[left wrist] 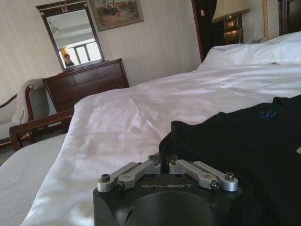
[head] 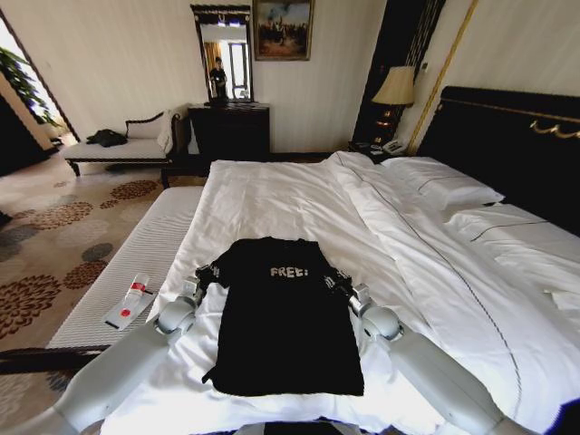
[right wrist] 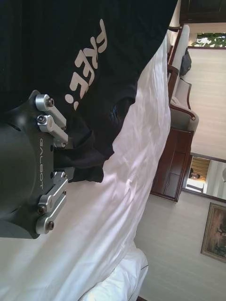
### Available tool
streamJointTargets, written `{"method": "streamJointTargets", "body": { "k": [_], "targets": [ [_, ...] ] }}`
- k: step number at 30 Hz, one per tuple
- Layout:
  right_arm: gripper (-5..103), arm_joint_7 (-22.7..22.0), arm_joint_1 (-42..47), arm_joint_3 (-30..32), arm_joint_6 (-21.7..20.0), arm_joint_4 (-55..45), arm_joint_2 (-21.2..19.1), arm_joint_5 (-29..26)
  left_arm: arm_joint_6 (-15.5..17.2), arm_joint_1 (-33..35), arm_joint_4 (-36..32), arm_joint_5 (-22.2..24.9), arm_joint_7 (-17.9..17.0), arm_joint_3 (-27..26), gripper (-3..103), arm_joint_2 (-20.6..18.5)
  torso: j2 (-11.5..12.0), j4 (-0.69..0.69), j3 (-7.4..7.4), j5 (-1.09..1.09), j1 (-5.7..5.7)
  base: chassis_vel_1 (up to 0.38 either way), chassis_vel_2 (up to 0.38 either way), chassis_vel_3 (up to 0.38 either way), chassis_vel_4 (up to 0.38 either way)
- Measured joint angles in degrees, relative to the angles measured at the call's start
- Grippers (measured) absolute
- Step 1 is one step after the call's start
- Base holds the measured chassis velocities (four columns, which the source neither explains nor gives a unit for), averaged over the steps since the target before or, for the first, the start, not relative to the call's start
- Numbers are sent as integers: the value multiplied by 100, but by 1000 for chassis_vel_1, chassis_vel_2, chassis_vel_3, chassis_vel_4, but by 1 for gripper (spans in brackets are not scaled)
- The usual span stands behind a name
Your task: Fold the clothes on the bed.
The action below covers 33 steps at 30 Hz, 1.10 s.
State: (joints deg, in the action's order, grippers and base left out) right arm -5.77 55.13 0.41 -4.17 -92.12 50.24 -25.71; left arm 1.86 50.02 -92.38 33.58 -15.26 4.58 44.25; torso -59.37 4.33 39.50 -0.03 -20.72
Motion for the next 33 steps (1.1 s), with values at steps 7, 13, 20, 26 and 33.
{"method": "streamJointTargets", "body": {
  "k": [7, 13, 20, 26, 33],
  "targets": [
    [2, -53, -12, 111, -7, -29, 10, -152, 11, -53, 40, 102, -23, -31, 2, 40, 0, 0, 0, 0, 0, 0, 0, 0, 0],
    [2, -214, -68, 251, -120, -32, 67, -459, 53, -175, 146, 258, -53, -134, 2, 106, 0, 0, 0, 0, 0, 0, 0, 0, 0],
    [2, -493, -238, 392, -367, 232, 211, -1177, 87, -486, 435, 514, -76, -194, 2, 191, 0, 0, 0, 0, 0, 0, 0, 0, 0],
    [2, -763, -383, 522, -535, 461, 323, -1902, 65, -503, 578, 533, -62, -278, 2, 234, 0, -1, 1, 0, 0, 0, 0, 0, 0],
    [2, -983, -548, 754, -603, 675, 407, -2328, 18, -462, 651, 502, -34, -349, 2, 263, 0, 0, 1, 0, 0, 0, 0, 0, 0]
  ]
}}
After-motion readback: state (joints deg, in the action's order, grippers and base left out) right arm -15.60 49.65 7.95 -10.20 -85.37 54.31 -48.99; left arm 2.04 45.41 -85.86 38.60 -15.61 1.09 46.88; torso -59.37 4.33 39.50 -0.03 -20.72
